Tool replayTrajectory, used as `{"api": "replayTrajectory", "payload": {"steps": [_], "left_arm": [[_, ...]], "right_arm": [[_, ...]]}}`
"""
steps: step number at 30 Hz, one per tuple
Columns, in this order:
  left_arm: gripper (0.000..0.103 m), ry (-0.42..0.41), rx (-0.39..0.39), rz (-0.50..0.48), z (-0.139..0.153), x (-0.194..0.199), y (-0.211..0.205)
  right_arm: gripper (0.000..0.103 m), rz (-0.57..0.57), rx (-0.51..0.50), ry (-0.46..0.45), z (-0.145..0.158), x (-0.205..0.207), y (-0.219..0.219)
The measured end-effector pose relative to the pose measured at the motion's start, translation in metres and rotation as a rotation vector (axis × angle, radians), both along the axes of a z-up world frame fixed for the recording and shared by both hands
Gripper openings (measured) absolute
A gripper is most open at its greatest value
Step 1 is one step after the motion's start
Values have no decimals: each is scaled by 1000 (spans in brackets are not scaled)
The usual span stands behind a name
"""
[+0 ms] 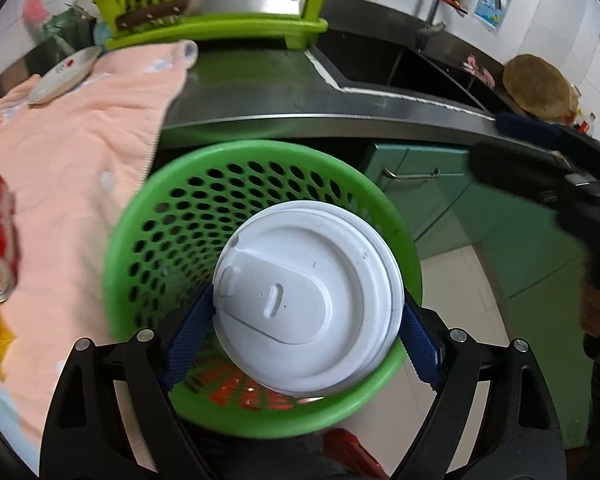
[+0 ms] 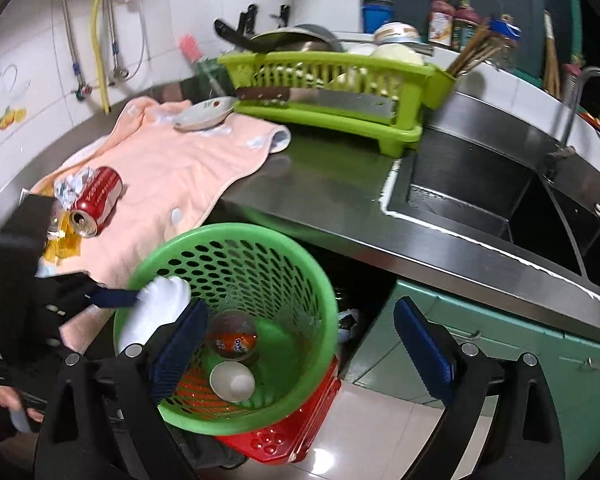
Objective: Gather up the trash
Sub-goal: 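Lower the white lid into the green basket and open the left tool, then move both tools back over the remaining trash on the towel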
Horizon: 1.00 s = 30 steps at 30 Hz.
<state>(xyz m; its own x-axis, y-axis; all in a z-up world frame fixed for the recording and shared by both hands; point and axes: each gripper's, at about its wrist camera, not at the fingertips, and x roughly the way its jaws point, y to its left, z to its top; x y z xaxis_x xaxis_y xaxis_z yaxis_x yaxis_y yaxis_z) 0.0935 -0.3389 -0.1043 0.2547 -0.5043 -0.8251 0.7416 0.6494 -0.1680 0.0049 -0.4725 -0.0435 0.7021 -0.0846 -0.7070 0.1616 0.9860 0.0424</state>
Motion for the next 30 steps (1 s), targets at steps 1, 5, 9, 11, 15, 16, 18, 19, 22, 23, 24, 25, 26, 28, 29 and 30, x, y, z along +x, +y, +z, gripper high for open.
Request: {"api": "replayTrajectory", "payload": {"steps": [1, 5, 9, 11, 15, 16, 18, 19, 22, 23, 24, 25, 26, 28, 29, 30], "left_arm": [[89, 11, -2, -2, -2, 0, -3], [91, 33, -18, -7, -6, 0, -11], [92, 37, -21, -2, -6, -2, -10], [92, 31, -23, 2, -3, -3, -4], [92, 5, -27, 21, 6, -5, 13], [92, -3, -27, 29, 9, -6, 18], [92, -19, -34, 46, 16, -6, 30], [92, -25, -40, 55, 19, -7, 37], [92, -40, -50, 84, 27, -8, 57], [92, -44, -54, 94, 29, -9, 63], [92, -48, -55, 107, 31, -9, 72], [92, -52, -55, 116, 32, -10, 77], [92, -59, -56, 129, 34, -10, 85], [92, -74, -53, 158, 39, -10, 99], [92, -80, -52, 170, 40, -10, 105], [92, -87, -53, 183, 42, -10, 112]], "right_arm": [[91, -5, 1, -5, 1, -2, -2], [91, -18, 10, -14, 2, -11, -8], [91, -17, 18, -17, 2, -16, -8], [91, -9, 22, -23, 4, -17, -5], [91, 18, 26, -37, 8, -15, 6], [91, 24, 25, -39, 9, -14, 10], [91, 44, 28, -48, 12, -12, 19], [92, 53, 29, -51, 13, -12, 23], [92, 83, 32, -62, 16, -8, 38], [92, 95, 32, -64, 17, -7, 44], [92, 107, 32, -67, 18, -5, 50], [92, 115, 32, -69, 19, -4, 54], [92, 126, 32, -71, 20, -2, 59], [92, 148, 36, -74, 21, 2, 70], [92, 159, 38, -74, 22, 5, 76], [92, 167, 38, -75, 22, 6, 80]]}}
